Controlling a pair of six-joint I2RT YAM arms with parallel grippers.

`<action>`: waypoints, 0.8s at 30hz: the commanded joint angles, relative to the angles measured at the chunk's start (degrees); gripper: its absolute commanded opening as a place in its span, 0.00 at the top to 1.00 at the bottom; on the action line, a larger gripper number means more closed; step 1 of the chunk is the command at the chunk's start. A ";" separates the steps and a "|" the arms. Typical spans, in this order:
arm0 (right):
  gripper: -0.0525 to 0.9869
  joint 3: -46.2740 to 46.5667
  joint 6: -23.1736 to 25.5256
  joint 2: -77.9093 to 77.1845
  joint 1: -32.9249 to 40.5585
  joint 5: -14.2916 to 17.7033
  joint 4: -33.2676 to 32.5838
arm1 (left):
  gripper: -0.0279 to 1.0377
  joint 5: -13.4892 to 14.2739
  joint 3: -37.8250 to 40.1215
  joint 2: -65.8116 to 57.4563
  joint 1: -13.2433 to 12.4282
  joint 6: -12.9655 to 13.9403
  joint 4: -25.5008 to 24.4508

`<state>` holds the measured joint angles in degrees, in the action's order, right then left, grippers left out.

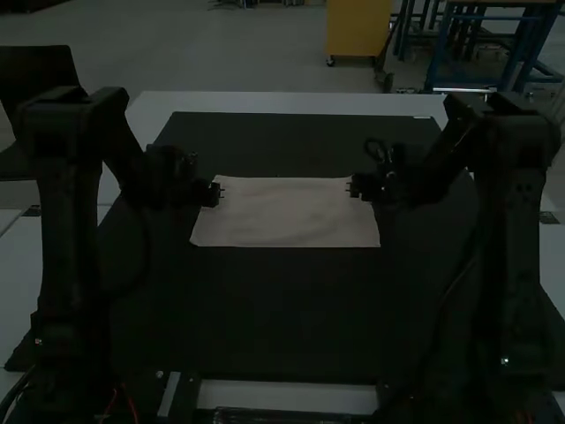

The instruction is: Fold the towel.

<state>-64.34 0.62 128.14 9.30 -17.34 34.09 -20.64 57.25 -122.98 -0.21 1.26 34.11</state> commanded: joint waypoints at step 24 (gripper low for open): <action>0.97 -1.67 -1.24 -4.12 -2.36 -2.43 2.04 | 0.96 -1.77 5.06 0.99 -0.85 -0.03 3.16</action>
<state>-64.34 -1.65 128.09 7.70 -19.18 35.70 -21.47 60.47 -124.81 -0.54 1.63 37.30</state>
